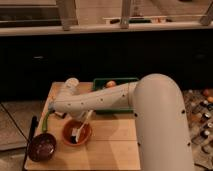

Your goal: Wipe red bowl with brush

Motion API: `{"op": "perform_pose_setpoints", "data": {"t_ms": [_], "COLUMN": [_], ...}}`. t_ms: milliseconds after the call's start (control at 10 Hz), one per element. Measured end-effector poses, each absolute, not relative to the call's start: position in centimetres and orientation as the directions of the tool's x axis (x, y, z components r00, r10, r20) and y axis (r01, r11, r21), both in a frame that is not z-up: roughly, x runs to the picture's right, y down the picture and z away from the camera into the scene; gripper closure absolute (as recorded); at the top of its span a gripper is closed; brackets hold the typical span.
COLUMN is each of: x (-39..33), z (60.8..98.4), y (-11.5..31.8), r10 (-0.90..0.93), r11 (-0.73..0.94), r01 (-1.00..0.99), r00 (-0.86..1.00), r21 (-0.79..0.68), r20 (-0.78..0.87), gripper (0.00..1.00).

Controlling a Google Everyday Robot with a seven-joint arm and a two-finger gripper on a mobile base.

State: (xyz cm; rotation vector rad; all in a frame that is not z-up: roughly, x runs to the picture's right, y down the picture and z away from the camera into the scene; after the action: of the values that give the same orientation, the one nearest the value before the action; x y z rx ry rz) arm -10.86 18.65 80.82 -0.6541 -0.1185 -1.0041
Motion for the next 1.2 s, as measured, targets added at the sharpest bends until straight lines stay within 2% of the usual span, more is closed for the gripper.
{"op": "perform_pose_setpoints", "data": {"t_ms": [600, 1200], "x": [-6.3, -14.3], "z": [80.4, 79.1], "y": [16.9, 17.9], "r10": [-0.755, -0.787], "r11": [0.395, 0.344], "r01": [0.801, 0.858], "r00": [0.562, 0.485], "r21": [-0.451, -0.38], "r20": [0.337, 0.381], "gripper": [1.0, 1.0]}}
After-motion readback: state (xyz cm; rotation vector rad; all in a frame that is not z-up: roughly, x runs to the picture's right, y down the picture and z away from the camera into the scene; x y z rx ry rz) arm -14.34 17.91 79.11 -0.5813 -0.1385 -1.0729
